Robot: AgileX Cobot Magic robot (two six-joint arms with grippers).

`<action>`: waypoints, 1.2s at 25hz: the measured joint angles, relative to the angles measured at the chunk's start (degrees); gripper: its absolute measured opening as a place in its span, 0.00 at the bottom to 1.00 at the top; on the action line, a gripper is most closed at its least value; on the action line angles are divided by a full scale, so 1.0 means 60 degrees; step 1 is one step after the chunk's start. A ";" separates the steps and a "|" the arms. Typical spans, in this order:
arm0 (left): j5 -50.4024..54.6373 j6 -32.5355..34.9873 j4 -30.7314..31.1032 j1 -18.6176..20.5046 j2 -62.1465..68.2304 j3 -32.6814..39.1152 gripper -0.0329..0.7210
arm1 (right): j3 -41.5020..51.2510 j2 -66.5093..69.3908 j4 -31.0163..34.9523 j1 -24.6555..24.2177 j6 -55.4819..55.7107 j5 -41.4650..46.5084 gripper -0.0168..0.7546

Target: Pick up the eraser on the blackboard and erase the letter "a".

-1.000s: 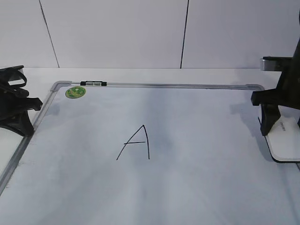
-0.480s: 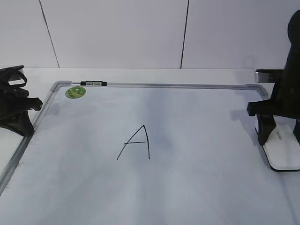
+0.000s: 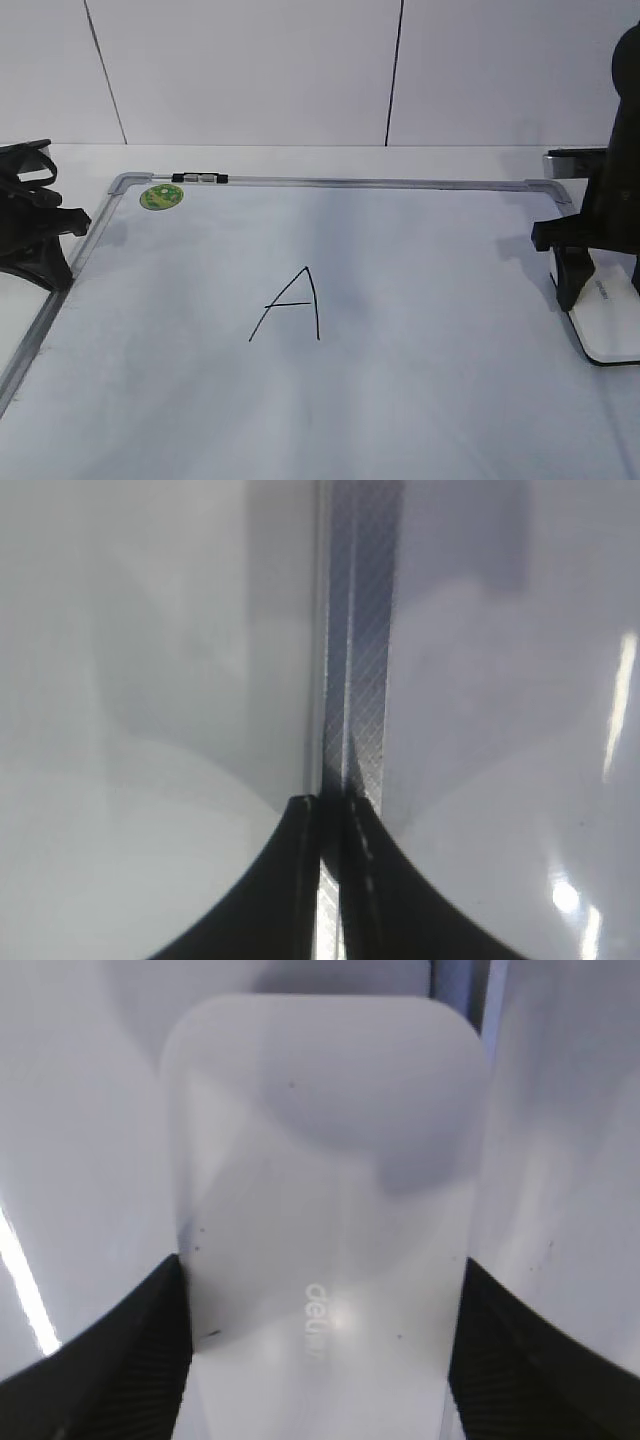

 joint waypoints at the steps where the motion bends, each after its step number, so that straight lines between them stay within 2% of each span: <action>1: 0.0000 0.0000 0.0000 0.0000 0.0000 0.0000 0.06 | 0.0000 0.0000 0.0000 0.0000 0.0000 -0.0016 0.70; 30: 0.0017 0.0016 -0.0015 0.0000 0.0000 0.0000 0.06 | 0.0000 0.0000 0.0000 0.0000 0.0000 -0.0036 0.70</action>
